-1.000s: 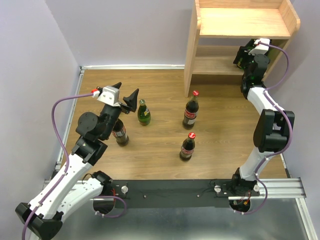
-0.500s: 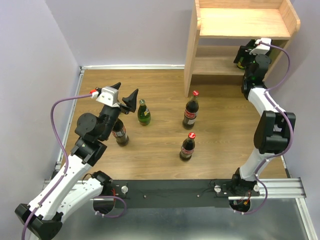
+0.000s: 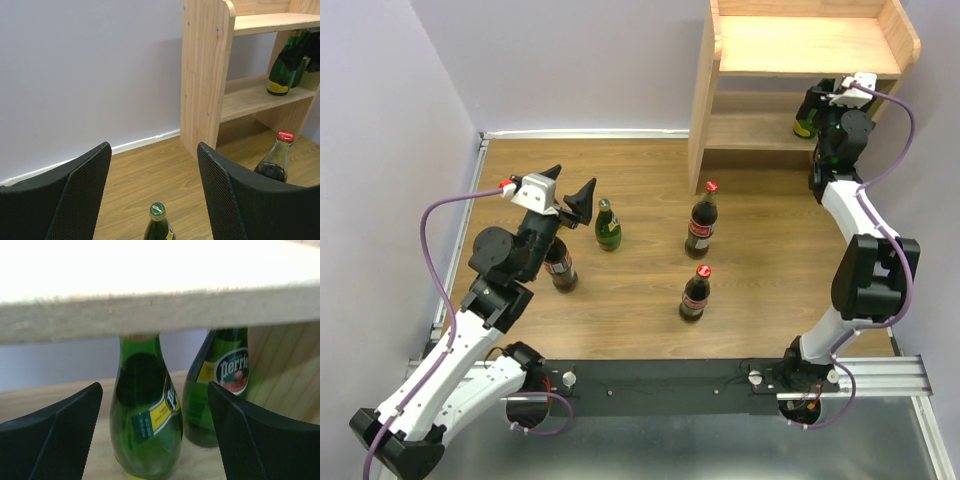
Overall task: Place and organize the beverage onto the shelf
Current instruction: Place the drink on the shelf.
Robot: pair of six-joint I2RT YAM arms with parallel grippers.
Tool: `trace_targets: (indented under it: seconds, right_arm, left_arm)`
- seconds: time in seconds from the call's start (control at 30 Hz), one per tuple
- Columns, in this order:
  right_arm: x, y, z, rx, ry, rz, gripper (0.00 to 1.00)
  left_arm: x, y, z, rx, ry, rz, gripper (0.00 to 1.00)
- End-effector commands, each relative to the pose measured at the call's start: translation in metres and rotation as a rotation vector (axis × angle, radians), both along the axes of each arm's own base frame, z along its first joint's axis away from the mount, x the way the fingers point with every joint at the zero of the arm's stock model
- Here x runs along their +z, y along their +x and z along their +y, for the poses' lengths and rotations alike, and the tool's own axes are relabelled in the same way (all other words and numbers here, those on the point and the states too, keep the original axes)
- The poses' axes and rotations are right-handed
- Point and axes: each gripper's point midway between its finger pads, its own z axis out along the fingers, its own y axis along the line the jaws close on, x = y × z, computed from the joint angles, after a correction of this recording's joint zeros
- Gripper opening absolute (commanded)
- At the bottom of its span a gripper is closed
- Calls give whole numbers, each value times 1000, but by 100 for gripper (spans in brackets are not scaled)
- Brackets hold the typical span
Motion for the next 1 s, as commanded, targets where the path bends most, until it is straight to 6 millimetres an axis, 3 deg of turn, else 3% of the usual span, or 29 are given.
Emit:
trace_targets:
  seconds: [0.0,0.67,0.7,0.77,0.8,0.97]
  right_arm:
    - [12,-13,2,12,-16,-29,91]
    - [21,-62,8,15,-55,-42,91]
    - [27,-68,9,17,-61,-55,91]
    - [20,-76,11,23,-68,-39,91]
    - [28,-86,13,25,-77,-54,91]
    - [13,-113,20,53,-88,57,91]
  left_arm:
    - [3,-3,5,9,-15,-16,77]
    - [7,-7,0,-25,-15,-26,77]
    - [9,-7,-1,-31,-15,-28,77]
    - [10,-7,-3,-40,-11,-27,77]
    - [11,-7,-5,-50,-6,-25,77]
    - [13,-5,-16,-91,24,8,77]
